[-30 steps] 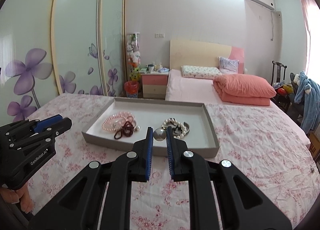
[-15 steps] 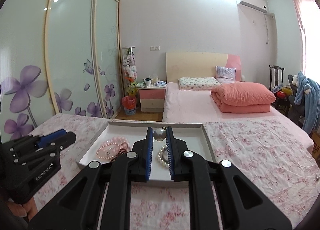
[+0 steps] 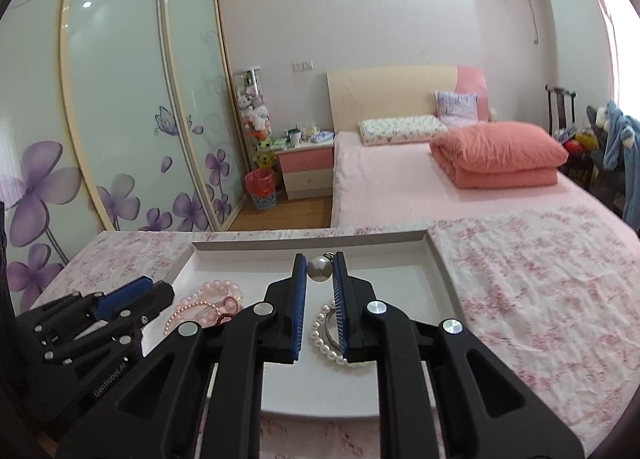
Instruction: Organize jewelry
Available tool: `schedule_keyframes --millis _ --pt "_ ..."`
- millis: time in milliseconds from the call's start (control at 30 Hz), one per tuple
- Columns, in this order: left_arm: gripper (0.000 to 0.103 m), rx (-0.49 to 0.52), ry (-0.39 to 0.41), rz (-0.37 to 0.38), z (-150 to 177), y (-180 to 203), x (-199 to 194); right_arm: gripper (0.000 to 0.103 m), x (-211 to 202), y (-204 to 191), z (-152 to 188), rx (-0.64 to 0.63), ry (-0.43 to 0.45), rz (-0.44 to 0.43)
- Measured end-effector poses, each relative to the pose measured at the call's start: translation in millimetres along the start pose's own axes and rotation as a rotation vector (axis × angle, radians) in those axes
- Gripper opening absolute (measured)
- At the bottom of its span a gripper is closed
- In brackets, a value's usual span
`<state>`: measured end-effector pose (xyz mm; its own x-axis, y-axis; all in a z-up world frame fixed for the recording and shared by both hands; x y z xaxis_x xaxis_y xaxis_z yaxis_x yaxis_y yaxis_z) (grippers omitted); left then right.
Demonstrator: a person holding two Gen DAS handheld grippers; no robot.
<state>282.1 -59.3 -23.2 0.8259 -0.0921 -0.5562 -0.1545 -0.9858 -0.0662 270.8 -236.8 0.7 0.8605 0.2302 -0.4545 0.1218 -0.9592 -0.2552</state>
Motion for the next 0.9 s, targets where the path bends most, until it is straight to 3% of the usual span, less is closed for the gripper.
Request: schedule_keyframes --millis 200,300,433,633,900 --pt "0.024 -0.017 -0.023 0.029 -3 0 19 0.015 22 4 1 0.036 -0.06 -0.041" --pt "0.034 -0.029 -0.017 0.033 -4 -3 20 0.04 21 7 0 0.059 -0.065 -0.044" --pt "0.036 -0.059 -0.007 0.019 -1 -16 11 0.044 8 17 -3 0.09 -0.035 -0.031" --pt "0.046 -0.102 0.023 -0.008 4 -37 -23 0.046 -19 25 -2 0.13 -0.019 -0.034" --pt "0.062 -0.156 0.06 -0.028 22 -55 -80 0.07 -74 10 8 0.097 0.017 -0.053"
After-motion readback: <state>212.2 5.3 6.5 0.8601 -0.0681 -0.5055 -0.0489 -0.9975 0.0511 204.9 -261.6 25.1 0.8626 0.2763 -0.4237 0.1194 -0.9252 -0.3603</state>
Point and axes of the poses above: each gripper's, at about its wrist camera, not at the fingertips, and x roughly the way its jaws point, y to its right, z to its underside, the point moved 1 cm from there along x, roughly the way its jaws point, and after that the axes turned 6 degrees about x, right-handed, at the moved point
